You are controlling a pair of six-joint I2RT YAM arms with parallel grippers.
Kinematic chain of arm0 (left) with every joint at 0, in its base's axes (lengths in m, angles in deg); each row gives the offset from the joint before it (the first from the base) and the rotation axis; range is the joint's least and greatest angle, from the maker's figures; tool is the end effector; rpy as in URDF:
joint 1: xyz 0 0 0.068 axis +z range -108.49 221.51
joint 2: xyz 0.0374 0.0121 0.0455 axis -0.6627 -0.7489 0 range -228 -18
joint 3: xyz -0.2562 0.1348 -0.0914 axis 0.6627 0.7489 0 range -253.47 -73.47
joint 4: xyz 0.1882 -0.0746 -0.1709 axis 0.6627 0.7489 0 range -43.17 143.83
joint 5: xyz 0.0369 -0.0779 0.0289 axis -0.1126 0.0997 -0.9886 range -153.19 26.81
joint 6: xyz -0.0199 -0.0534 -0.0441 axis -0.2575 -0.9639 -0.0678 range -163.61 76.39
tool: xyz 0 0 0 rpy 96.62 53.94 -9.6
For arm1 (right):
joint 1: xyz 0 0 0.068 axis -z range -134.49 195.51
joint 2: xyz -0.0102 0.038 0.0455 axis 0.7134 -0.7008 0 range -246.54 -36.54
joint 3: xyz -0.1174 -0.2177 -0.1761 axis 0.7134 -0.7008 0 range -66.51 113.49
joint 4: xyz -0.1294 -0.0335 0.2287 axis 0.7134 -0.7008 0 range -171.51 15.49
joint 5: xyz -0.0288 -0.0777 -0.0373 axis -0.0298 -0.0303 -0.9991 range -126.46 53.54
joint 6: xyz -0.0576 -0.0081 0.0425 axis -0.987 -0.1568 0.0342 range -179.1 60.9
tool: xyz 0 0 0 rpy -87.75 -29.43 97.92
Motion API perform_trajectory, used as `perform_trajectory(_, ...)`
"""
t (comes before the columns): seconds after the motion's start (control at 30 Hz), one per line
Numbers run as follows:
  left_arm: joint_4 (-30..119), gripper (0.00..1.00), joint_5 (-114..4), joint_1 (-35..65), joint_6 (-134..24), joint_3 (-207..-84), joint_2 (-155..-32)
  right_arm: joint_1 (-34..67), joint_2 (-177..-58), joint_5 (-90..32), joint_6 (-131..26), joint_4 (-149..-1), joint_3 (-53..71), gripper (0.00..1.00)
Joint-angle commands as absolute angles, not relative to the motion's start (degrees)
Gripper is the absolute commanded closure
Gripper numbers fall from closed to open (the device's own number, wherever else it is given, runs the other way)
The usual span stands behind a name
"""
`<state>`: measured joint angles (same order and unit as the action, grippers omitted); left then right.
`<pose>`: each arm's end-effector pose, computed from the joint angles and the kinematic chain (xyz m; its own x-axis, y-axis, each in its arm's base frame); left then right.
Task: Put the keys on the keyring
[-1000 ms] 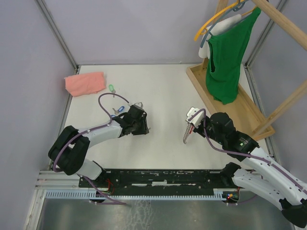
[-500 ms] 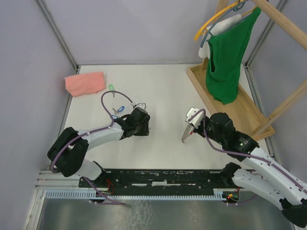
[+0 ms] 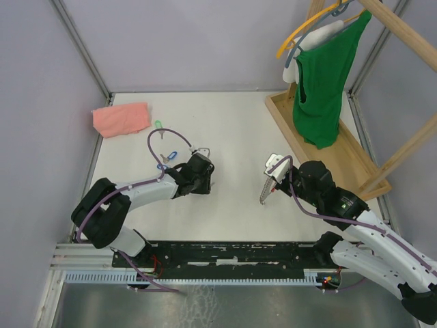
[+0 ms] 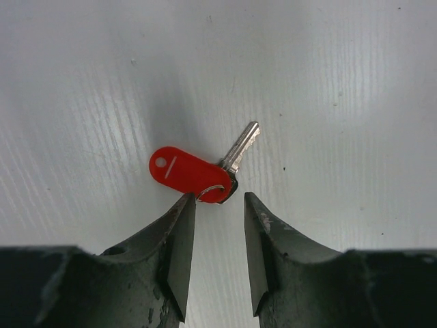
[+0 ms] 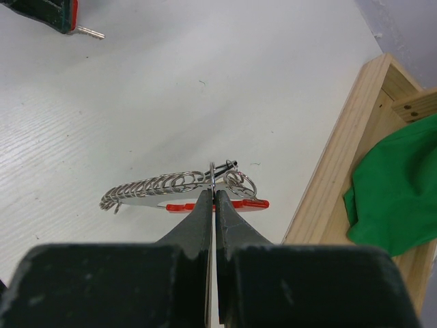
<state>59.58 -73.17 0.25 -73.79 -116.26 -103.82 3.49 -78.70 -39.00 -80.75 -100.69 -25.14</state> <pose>0.2291 -0.1872 0.1728 -0.8271 0.0669 -0.5581 0.1856 0.9697 -0.1588 0.1274 0.1113 0.3080 -0.0773 -0.5657 -0.8210 -0.7186 0.6024 -0.3475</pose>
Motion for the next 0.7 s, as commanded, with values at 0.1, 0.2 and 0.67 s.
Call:
perform_trajectory(0.1, 54.2, 0.60, -70.6, 0.4, -71.9, -115.8, -103.4, 3.0, -77.7, -39.1, -79.9, -97.4, -24.8, 1.00)
perform_trajectory(0.2, 53.5, 0.61, -69.1, 0.3, -71.8, -115.6, -102.9, 3.0, -77.8, -39.2, -79.9, -97.5, -24.9, 1.00)
perform_trajectory(0.67, 53.0, 0.53, -75.0, 0.6, -69.1, -113.9, -99.1, 2.9, -78.6, -39.3, -80.0, -97.4, -25.0, 0.99)
